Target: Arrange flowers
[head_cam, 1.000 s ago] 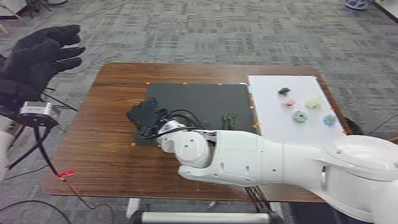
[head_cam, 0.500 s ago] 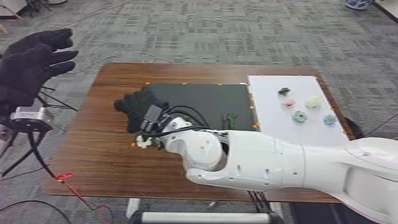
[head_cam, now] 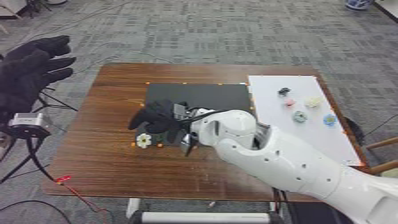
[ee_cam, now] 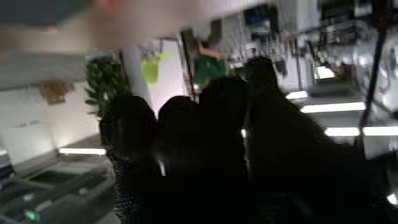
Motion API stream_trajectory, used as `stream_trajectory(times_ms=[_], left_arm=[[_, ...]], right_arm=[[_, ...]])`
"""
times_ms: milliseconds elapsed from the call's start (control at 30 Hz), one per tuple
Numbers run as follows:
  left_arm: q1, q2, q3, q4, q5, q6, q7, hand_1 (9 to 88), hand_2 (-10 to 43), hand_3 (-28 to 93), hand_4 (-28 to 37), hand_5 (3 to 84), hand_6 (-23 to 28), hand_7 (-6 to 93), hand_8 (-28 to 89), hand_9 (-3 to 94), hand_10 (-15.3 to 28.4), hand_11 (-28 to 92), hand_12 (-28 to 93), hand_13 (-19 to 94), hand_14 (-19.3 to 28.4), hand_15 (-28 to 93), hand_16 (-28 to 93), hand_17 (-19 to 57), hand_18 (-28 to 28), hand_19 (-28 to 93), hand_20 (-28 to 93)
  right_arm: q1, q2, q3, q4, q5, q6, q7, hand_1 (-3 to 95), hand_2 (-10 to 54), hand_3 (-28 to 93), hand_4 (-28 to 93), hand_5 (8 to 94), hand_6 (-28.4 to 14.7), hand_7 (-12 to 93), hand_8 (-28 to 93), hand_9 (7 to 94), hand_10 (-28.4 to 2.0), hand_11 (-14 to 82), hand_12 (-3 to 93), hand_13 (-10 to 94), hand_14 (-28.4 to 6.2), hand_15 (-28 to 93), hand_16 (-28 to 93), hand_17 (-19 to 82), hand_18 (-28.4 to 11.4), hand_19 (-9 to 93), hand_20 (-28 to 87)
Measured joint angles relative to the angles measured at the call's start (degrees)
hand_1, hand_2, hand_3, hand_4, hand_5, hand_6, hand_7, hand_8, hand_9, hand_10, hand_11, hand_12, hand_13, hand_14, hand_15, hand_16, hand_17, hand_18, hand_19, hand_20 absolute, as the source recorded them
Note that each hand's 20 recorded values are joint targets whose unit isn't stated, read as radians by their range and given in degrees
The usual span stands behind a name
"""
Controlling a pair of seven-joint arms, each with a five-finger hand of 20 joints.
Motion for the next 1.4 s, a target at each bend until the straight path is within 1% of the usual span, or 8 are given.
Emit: stream_trajectory(times_ms=[67,233,333,633,800,1233,1400], left_arm=[[-0.19,0.04,0.2,0.03,-0.01,0.0,-0.01,23.9,-5.5,69,-28.3,23.9,2.5,27.2,-12,15.9,10.7,29,15,9,13.8,46,-7,-10.3,20.0,39,12],[-0.61,0.05,0.51,0.05,-0.03,-0.01,-0.06,23.9,-5.5,69,-28.3,23.9,2.5,27.2,-12,15.9,10.6,29,15,9,13.7,46,-6,-10.2,20.0,39,12],[-0.62,0.08,0.51,0.05,-0.05,-0.01,-0.06,23.8,-5.5,69,-28.3,23.9,2.5,27.2,-12,15.9,10.6,29,15,9,13.8,46,-6,-10.2,20.0,39,12],[-0.73,0.09,0.58,0.07,-0.06,0.01,-0.08,23.9,-5.4,69,-28.3,23.7,2.5,27.0,-12,15.8,10.7,29,15,9,13.7,46,-6,-10.3,20.0,39,12],[-0.74,0.16,0.6,0.07,-0.07,0.01,-0.05,23.9,-5.5,69,-28.3,23.7,2.5,27.0,-12,15.8,10.6,29,15,9,13.8,46,-6,-10.3,20.0,39,12],[-0.71,0.16,0.55,0.05,-0.1,0.0,-0.02,23.9,-5.5,69,-28.3,23.7,2.4,27.1,-12,15.8,10.7,29,15,9,13.7,46,-6,-10.3,20.0,39,12],[-0.71,0.16,0.55,0.05,-0.1,0.01,-0.03,23.8,-5.5,69,-28.3,23.7,2.4,27.1,-12,15.8,10.7,29,15,9,13.7,46,-6,-10.3,20.0,39,12]], right_arm=[[-0.81,-0.56,0.48,0.48,-1.39,-1.79,-0.32,23.1,34.3,91,-16,41.3,5.2,17,-13,77.5,-11.5,69.4,36.2,77,-10.2,87,41,49,-22.4,93,75],[-2.03,-2.13,1.41,0.94,-2.91,-8.47,-1.66,21.2,36.1,92,-15,43.8,5.2,17,-13,79.9,-11.3,69.7,35.4,80,-9.4,87,40,52,-22.2,93,77],[-2.15,-2.76,1.12,1.05,-3.97,-10.13,-2.11,20.8,36.5,93,-16,42.6,5.3,17,-14,81.1,-11.0,69.8,35.1,81,-9.2,87,40,54,-22.1,93,77],[-2.05,-3.94,-0.41,1.72,-6.95,-10.39,-1.56,18.4,37.9,93,-15,42.4,4.8,17,-14,84.2,-9.9,70.3,34.5,84,-8.1,88,40,57,-22.0,93,79],[-0.71,-4.37,-3.05,2.35,-7.56,-10.44,-0.33,16.9,39.0,93,-15,43.4,4.7,18,-15,85.1,-10.0,70.3,34.4,85,-7.9,88,40,58,-22.0,93,80],[2.84,-4.84,-7.55,4.56,-7.29,-9.45,4.5,13.6,40.7,93,-13,51.7,3.5,17,-15,87.2,-9.6,69.8,34.1,86,-8.2,88,39,59,-22.3,93,80],[3.75,-4.84,-8.34,5.17,-7.3,-8.74,5.56,13.3,40.9,93,-13,52.4,3.5,17,-15,87.4,-9.6,69.9,34.2,86,-8.4,88,39,59,-22.3,93,80]])
